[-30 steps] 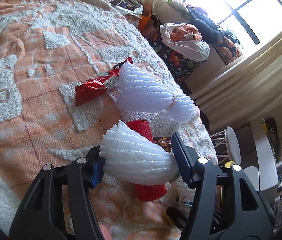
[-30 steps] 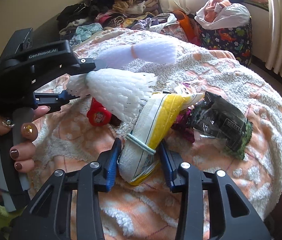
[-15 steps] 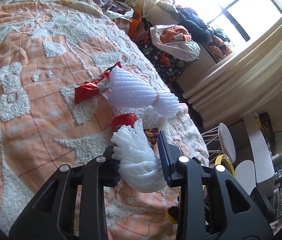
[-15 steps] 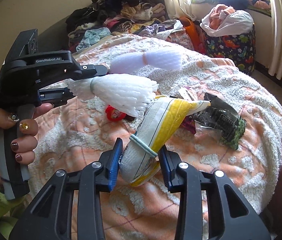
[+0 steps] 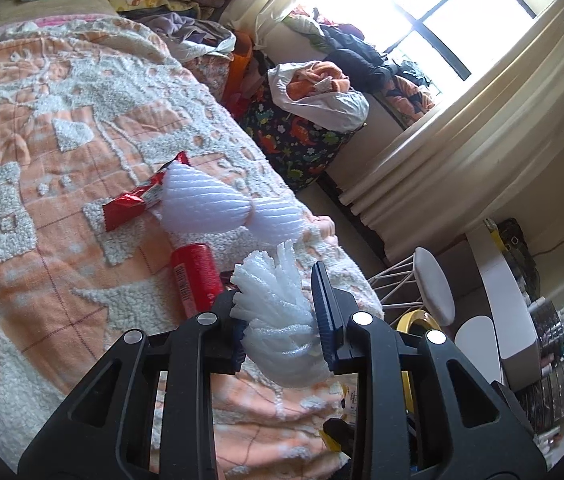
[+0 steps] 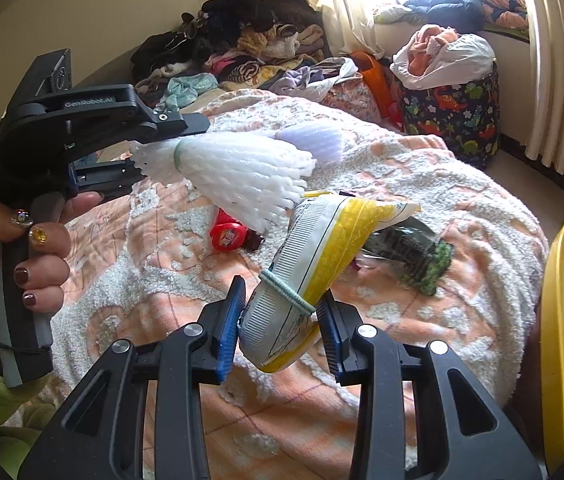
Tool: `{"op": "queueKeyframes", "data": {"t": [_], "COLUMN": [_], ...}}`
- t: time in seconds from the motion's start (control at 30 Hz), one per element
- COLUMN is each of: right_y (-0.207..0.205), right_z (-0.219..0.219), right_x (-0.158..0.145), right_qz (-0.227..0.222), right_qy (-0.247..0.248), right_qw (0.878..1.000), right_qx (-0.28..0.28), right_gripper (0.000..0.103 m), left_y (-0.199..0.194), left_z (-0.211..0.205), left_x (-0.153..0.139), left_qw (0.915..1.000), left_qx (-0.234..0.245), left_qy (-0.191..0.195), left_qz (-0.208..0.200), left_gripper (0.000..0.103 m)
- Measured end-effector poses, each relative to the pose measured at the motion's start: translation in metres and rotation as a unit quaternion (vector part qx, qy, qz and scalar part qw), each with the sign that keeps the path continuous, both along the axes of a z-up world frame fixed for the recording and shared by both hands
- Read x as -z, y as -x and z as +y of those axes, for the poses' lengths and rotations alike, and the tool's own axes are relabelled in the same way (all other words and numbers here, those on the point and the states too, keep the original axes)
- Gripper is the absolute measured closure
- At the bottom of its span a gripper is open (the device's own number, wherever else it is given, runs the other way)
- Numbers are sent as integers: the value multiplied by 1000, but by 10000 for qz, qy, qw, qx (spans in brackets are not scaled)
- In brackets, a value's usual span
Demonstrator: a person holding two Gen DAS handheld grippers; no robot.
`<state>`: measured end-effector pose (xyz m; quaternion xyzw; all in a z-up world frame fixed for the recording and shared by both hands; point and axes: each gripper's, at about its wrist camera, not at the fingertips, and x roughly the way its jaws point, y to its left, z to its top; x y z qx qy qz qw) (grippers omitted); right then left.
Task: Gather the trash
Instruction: 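Carry the foam net and shoe over the yellow-rimmed bin with both tools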
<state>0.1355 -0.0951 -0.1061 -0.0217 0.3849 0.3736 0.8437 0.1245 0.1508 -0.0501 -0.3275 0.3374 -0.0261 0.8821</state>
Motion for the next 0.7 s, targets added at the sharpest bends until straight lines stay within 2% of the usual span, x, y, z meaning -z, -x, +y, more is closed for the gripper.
{"op": "queueKeyframes", "data": {"t": [0.37, 0.7], "right_y": [-3, -9], "right_z": [-31, -65], "right_x": [-10, -19], "right_qz": [-78, -160], "right_qy": [-191, -393], "right_qw": [9991, 9962], "right_qx": [368, 756], "right_gripper": [69, 69], "left_y": [-1, -4], "left_z": [-27, -48], "left_x": [-21, -26], "left_qw": [9993, 9985], "left_qx": [288, 451], "left_qy": [-52, -146], "left_qz": [-242, -279], "left_gripper": [82, 82]}}
